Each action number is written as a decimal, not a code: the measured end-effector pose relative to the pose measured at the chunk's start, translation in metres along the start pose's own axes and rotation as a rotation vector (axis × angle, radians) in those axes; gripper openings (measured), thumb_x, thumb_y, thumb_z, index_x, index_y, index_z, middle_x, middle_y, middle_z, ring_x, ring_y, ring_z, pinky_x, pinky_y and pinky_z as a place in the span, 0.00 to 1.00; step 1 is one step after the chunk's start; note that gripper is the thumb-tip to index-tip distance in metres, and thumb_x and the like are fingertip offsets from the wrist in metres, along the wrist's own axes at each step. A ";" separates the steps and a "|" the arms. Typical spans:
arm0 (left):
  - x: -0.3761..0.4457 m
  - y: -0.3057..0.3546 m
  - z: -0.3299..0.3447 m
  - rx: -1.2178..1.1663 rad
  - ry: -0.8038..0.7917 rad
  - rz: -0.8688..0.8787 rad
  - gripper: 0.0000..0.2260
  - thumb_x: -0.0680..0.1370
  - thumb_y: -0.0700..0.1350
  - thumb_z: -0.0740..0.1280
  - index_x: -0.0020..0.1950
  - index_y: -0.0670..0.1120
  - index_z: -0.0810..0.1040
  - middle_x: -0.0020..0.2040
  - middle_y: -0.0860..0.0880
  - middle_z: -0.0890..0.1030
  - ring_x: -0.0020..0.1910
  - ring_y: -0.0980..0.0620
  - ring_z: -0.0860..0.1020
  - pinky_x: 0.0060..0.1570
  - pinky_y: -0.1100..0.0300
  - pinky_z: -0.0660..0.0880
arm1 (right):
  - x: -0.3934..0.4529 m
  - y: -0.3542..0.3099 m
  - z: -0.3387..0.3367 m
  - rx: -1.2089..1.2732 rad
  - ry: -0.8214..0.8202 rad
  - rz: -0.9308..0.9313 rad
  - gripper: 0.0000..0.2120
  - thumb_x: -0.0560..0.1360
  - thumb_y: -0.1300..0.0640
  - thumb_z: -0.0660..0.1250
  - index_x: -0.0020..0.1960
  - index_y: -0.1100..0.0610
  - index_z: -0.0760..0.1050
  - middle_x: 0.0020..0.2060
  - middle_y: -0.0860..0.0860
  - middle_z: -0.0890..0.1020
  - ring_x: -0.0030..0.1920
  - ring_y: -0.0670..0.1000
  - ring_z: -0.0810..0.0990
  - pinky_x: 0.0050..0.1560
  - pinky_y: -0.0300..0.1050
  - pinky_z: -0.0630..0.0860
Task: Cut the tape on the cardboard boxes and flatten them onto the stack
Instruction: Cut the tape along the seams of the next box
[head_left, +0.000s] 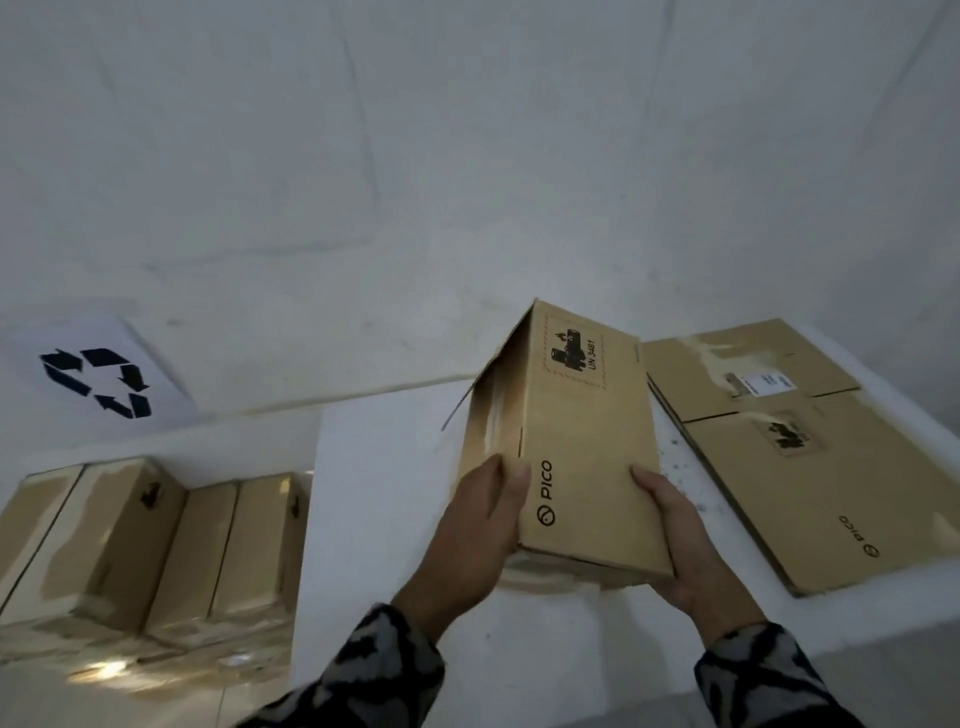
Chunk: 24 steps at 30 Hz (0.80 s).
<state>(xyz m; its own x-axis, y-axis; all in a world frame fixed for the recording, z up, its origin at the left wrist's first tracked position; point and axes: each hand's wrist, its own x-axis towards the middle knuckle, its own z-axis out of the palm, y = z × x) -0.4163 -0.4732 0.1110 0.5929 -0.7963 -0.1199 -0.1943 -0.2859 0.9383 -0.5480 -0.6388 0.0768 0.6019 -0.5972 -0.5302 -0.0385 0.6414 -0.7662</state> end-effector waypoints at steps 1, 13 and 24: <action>0.006 0.004 0.001 -0.056 -0.008 -0.031 0.31 0.72 0.76 0.56 0.58 0.51 0.74 0.55 0.51 0.81 0.55 0.52 0.80 0.56 0.51 0.78 | -0.001 -0.011 -0.001 -0.051 -0.018 -0.044 0.20 0.78 0.45 0.63 0.64 0.56 0.77 0.54 0.58 0.85 0.54 0.62 0.83 0.46 0.54 0.80; 0.044 -0.088 0.017 -0.238 0.183 -0.396 0.22 0.84 0.58 0.53 0.64 0.43 0.73 0.53 0.51 0.77 0.51 0.53 0.75 0.53 0.57 0.73 | 0.036 -0.006 0.041 -1.081 0.026 -0.274 0.33 0.75 0.26 0.47 0.78 0.35 0.51 0.77 0.49 0.59 0.75 0.62 0.55 0.72 0.61 0.52; 0.041 -0.114 -0.029 0.061 0.332 -0.329 0.32 0.79 0.66 0.57 0.76 0.47 0.61 0.73 0.48 0.69 0.69 0.48 0.71 0.68 0.47 0.69 | 0.046 0.079 0.076 -1.877 -0.035 -0.526 0.28 0.78 0.33 0.50 0.76 0.41 0.57 0.73 0.48 0.60 0.63 0.59 0.61 0.62 0.56 0.59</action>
<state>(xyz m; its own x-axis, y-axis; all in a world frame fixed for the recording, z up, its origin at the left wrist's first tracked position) -0.3472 -0.4579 0.0090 0.8467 -0.4474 -0.2879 0.0062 -0.5329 0.8462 -0.4622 -0.5789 0.0197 0.8476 -0.5035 -0.1676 -0.5287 -0.8283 -0.1852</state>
